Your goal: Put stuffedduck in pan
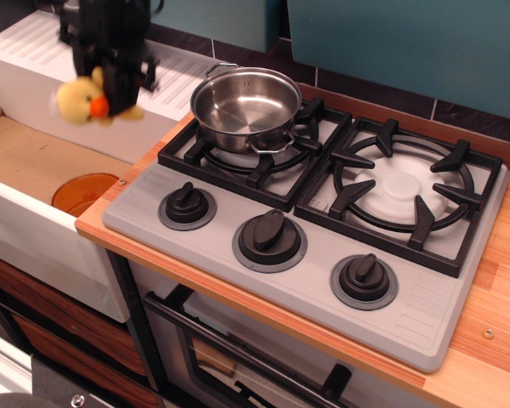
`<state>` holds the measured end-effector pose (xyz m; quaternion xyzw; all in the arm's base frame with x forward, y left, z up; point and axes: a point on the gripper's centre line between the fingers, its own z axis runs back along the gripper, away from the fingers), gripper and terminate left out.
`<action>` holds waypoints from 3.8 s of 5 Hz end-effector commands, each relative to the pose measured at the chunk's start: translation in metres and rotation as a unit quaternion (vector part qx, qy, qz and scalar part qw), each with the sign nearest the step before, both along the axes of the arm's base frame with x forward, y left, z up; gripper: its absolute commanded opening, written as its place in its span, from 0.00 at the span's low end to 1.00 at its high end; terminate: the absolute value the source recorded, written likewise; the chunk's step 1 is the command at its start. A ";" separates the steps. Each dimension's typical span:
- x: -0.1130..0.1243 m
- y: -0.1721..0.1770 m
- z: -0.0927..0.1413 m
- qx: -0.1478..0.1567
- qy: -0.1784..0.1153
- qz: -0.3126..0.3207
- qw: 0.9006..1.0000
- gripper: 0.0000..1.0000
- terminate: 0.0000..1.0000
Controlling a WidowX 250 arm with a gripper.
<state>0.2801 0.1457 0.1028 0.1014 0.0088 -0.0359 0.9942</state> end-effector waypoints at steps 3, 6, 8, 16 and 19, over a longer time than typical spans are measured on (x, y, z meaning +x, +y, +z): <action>0.062 -0.032 0.058 -0.154 -0.048 -0.010 0.987 0.00 0.00; 0.087 -0.055 0.047 -0.158 -0.082 -0.008 0.984 0.00 0.00; 0.090 -0.056 0.039 -0.145 -0.097 -0.016 0.984 1.00 0.00; 0.053 -0.041 0.047 -0.090 -0.096 -0.020 0.991 1.00 0.00; 0.059 -0.027 0.048 -0.076 -0.075 -0.024 0.994 1.00 1.00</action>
